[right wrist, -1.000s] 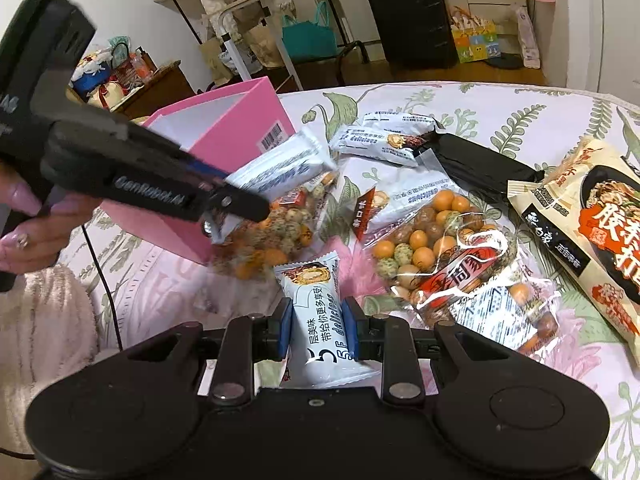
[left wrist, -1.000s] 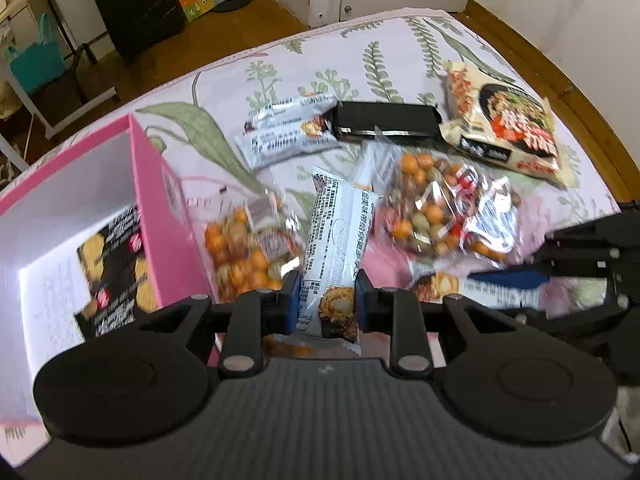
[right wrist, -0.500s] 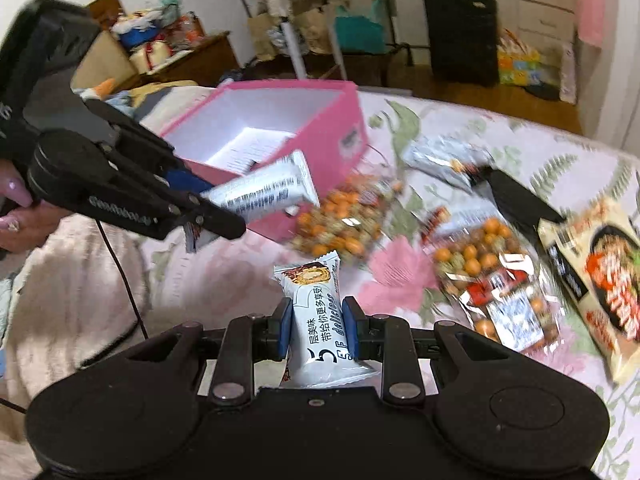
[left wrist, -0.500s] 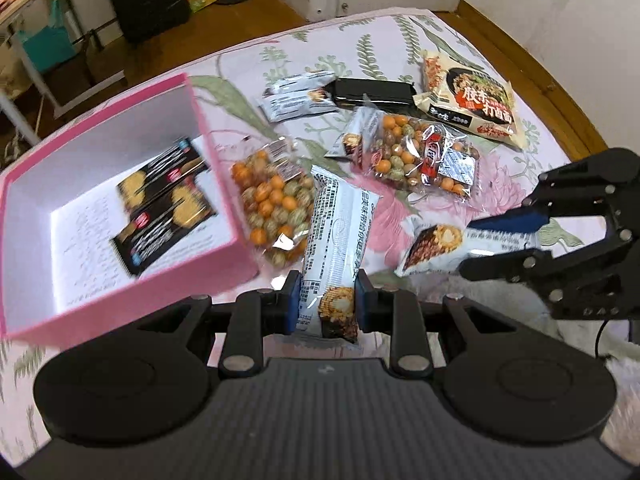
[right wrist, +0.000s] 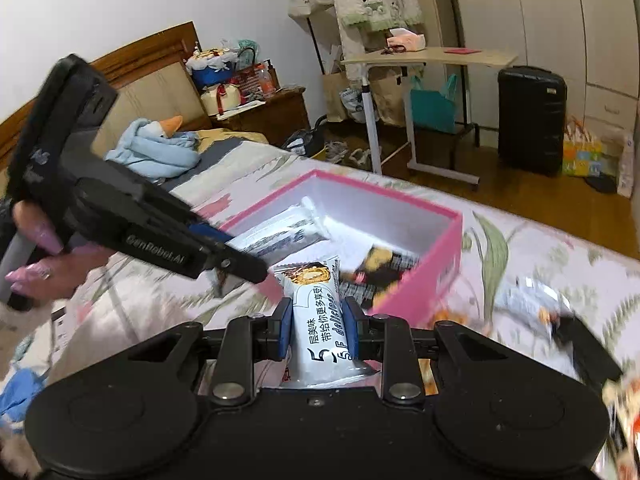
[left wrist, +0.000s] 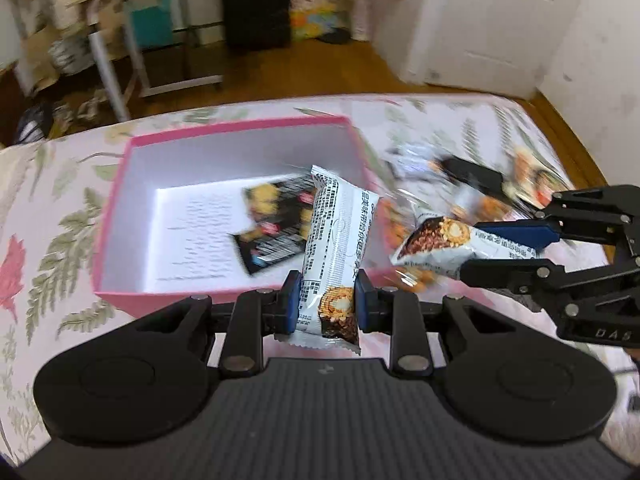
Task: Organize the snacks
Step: 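Carry both white wafer bars into the pink box and release them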
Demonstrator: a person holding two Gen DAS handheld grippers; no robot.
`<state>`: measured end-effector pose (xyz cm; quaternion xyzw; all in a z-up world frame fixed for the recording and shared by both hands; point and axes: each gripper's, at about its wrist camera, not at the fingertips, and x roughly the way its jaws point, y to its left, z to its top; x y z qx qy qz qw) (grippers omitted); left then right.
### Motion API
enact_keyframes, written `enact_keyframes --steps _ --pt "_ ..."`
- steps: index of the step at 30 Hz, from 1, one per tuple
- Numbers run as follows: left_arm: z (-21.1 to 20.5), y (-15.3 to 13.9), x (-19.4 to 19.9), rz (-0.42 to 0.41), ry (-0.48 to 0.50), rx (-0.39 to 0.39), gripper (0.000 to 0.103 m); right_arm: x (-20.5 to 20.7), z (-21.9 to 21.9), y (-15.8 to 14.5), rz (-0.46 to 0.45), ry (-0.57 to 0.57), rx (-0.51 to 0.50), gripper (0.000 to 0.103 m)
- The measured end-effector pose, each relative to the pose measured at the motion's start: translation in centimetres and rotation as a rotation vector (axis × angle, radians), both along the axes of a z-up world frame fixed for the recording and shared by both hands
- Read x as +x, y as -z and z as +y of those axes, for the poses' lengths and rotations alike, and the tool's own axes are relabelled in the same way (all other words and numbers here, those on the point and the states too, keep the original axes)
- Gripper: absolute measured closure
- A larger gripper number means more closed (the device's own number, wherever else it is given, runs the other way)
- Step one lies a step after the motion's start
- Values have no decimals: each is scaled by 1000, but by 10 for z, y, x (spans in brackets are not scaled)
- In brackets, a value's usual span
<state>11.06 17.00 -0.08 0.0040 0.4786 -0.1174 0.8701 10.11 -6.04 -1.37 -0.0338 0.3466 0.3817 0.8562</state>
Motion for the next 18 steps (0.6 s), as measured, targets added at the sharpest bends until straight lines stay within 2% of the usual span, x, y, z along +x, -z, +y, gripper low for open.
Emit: enact_keyframes --steps 3,7,11,16,18 --pt "19 14 23 3 -70 -17 77 30 30 12 -28 0 -59 72" --pt "40 46 63 44 -162 -93 77 74 70 34 -66 -5 -179 72" --pt "50 76 103 75 -249 -148 77 110 97 53 -62 -9 -248 72" --pt "54 107 136 147 -299 -219 78 133 125 72 -55 -34 -343 72" --pt "53 119 142 171 -321 -219 78 135 131 79 -68 -65 -374 72"
